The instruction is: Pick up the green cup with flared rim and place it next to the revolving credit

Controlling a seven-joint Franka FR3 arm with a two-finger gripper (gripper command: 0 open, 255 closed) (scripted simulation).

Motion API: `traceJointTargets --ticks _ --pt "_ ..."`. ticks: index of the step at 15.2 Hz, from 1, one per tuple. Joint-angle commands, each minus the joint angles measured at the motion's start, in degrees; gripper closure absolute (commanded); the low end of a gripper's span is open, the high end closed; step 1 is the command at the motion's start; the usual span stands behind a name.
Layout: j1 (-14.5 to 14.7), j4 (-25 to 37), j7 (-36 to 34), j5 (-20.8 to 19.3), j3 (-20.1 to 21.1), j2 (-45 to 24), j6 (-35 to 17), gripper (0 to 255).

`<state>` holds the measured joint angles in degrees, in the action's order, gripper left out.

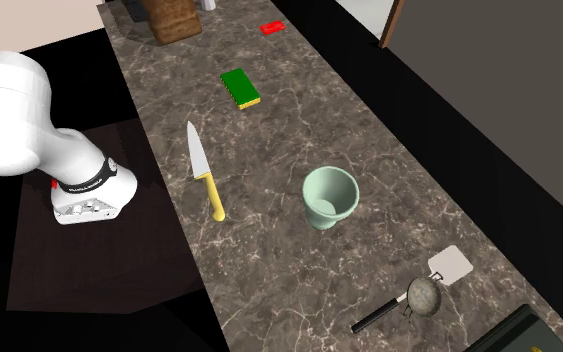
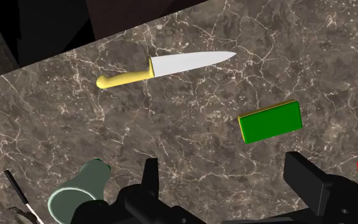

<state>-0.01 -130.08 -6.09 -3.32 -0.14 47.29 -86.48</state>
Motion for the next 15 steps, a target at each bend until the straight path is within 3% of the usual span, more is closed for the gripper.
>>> traceJointTargets --ticks 1,15 --pt "0.0 0.0 0.0 0.0 0.0 0.0 0.0 0" --pt "-3.7 -0.5 4.9 -5.3 -8.0 -21.2 -20.4 0"
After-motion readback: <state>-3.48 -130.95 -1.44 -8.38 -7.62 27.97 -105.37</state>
